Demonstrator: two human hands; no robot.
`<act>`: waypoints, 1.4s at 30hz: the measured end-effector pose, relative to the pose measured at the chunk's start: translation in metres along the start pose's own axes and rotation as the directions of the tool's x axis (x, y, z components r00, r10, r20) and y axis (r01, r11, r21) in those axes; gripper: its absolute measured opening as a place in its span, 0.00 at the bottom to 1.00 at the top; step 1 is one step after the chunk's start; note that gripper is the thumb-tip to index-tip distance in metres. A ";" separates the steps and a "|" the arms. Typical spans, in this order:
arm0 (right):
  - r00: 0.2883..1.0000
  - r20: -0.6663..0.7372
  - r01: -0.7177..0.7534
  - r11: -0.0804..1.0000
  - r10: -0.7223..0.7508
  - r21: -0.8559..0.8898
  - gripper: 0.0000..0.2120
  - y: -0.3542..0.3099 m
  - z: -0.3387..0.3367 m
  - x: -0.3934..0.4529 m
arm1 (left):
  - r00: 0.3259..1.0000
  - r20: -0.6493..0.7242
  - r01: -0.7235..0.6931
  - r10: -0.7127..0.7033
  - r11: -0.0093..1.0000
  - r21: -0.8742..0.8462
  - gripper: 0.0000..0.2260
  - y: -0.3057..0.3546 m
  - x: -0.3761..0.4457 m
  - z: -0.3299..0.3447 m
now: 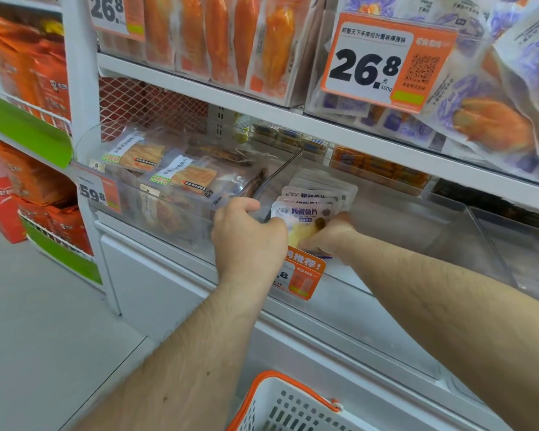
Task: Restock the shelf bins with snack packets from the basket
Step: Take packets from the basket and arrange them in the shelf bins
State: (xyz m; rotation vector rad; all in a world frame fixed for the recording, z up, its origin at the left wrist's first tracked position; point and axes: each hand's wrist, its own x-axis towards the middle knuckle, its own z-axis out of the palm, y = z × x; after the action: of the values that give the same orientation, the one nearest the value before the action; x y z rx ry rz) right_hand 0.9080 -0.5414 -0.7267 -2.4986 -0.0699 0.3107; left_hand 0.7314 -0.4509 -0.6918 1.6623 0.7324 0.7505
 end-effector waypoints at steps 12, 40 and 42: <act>0.984 -0.177 0.018 0.999 -0.024 -0.033 0.56 -0.007 0.013 0.011 | 1.000 0.015 0.013 -0.014 0.999 0.046 0.17 0.004 -0.002 0.001; 0.999 -0.013 0.034 0.991 -0.033 0.130 0.14 0.000 -0.012 -0.027 | 0.999 -0.007 -0.050 0.052 0.986 0.161 0.18 0.007 -0.007 -0.005; 0.999 -0.050 0.020 0.970 -0.008 0.241 0.13 0.003 -0.022 -0.044 | 0.979 -0.015 -0.191 0.202 0.945 0.265 0.18 0.011 -0.014 -0.006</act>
State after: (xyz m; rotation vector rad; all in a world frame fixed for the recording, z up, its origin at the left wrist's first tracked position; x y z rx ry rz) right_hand 0.8701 -0.5617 -0.7021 -2.2616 -0.0280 0.2375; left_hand 0.7194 -0.4605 -0.6811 1.9877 0.7270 0.8595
